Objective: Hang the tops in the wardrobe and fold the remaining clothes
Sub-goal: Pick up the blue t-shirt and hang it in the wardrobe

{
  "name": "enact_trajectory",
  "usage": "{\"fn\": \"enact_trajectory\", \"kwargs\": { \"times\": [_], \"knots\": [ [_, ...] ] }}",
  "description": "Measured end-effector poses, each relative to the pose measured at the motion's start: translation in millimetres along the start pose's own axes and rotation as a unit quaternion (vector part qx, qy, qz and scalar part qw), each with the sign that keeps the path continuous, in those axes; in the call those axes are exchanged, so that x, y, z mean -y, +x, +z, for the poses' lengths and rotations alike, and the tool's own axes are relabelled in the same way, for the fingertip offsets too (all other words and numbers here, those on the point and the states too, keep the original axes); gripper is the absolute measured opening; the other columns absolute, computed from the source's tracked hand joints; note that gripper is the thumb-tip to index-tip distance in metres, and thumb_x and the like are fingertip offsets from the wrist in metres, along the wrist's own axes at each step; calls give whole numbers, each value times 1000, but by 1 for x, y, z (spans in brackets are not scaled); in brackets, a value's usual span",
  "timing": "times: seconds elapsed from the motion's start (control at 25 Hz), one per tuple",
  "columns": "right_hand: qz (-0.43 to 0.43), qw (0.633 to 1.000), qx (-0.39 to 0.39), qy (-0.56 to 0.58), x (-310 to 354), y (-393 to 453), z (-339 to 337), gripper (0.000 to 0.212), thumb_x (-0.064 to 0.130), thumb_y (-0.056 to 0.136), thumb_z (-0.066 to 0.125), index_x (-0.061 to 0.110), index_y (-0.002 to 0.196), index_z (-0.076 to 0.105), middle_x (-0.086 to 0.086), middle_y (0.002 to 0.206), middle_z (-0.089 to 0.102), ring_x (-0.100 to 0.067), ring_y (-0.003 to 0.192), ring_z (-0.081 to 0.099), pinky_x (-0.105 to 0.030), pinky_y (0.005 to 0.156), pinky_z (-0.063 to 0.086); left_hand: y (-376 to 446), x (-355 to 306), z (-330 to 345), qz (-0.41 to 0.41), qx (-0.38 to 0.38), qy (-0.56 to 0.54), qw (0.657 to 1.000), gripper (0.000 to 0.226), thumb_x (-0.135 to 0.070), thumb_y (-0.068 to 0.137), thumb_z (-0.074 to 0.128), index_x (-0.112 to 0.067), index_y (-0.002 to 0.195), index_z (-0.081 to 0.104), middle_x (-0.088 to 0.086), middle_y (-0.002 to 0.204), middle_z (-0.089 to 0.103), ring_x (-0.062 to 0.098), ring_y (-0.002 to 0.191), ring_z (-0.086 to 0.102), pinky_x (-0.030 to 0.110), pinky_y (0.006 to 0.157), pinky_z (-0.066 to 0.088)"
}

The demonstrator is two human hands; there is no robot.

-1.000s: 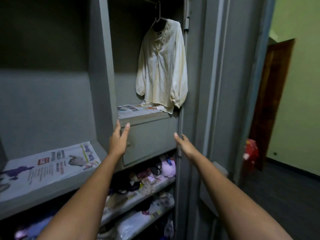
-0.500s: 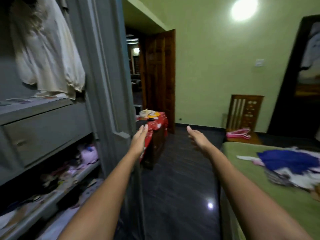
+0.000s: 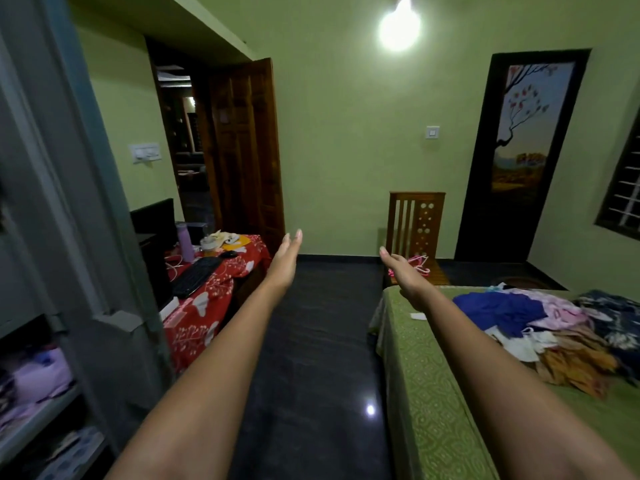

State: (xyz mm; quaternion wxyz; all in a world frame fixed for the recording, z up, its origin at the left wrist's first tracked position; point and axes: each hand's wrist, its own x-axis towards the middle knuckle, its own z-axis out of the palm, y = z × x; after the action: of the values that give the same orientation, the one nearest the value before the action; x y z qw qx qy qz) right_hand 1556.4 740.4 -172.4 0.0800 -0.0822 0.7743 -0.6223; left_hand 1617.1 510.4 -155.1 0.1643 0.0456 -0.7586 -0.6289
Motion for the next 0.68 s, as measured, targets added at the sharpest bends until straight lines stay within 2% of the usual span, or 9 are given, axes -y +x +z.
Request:
{"fn": "enact_trajectory", "kwargs": {
  "times": [0.16, 0.4, 0.56, 0.68],
  "knots": [
    [-16, 998, -62, -9, 13, 101, -6, 80, 60, 91, 45, 11, 150, 24, -10, 154, 28, -30, 139, 30, -44, 110, 27, 103, 15, 5, -27, -12, -39, 999, 74, -68, 92, 23, -26, 152, 12, 0, 159, 14, 22, 146, 16, 45, 119, 15],
    [-12, 999, -46, -15, 66, 269, -20, 84, 63, 91, 40, 16, 153, 9, -10, 159, 13, -32, 144, 17, -49, 114, 18, 281, -12, -6, 21, -30, -63, 997, 74, -64, 93, 21, -18, 151, 18, -1, 157, 20, 20, 145, 19, 41, 119, 17],
    [28, 999, -29, -31, 48, 365, -12, 87, 65, 91, 40, 16, 154, 5, -11, 160, 10, -33, 145, 14, -48, 116, 14, 366, 25, 5, -6, -10, -37, 999, 74, -64, 94, 22, -18, 151, 19, 0, 158, 20, 20, 145, 19, 42, 119, 16],
    [27, 998, -38, -29, 47, 452, -13, 88, 67, 89, 40, 18, 154, 5, -11, 159, 10, -34, 145, 14, -51, 115, 14, 443, 43, 10, -2, -9, -26, 1000, 73, -64, 94, 22, -20, 152, 17, 1, 158, 18, 21, 145, 18, 43, 119, 16]
  ]
}}
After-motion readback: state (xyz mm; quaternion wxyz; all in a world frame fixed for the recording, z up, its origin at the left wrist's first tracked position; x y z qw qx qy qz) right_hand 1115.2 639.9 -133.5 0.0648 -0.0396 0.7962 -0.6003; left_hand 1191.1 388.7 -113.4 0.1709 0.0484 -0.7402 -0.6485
